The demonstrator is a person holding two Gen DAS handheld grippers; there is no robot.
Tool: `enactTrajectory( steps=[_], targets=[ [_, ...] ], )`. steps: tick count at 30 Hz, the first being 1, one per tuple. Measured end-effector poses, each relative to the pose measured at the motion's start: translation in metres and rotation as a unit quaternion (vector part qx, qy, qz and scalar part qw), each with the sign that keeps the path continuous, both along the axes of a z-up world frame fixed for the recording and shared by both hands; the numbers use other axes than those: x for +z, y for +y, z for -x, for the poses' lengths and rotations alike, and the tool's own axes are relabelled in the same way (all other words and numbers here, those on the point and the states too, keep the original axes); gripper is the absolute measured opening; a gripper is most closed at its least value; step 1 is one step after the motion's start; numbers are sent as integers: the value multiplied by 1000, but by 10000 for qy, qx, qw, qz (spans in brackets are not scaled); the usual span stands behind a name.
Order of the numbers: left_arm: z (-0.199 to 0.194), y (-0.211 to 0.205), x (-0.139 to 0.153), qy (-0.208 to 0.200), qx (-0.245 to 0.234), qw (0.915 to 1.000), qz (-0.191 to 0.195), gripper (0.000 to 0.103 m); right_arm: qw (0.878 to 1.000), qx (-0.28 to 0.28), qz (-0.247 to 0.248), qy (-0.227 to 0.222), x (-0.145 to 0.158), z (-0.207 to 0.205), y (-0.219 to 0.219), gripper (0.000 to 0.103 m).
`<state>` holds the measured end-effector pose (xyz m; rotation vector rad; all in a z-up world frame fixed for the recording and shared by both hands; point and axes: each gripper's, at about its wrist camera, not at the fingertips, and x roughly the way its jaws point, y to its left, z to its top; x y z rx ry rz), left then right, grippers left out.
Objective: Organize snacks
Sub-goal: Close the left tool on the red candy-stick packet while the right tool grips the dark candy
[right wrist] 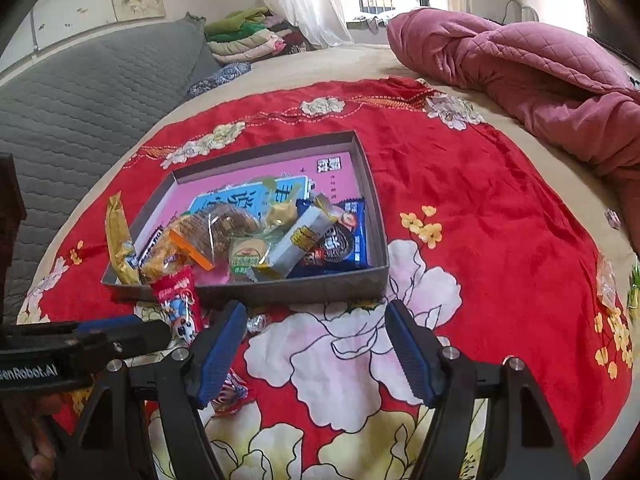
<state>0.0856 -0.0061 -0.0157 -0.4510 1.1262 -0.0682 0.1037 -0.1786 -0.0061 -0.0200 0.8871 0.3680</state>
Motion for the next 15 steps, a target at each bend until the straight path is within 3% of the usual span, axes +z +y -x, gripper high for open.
enactTrajectory(
  steps=[9,15],
  targets=[
    [-13,-2,-23,239,61,9991,350,50,9995,-14,99,299,-14,-5,-1,71],
    [-21,-1,-31,285,111,9976,620,42,9989,81,188,411,-21,-6,3,71]
  ],
)
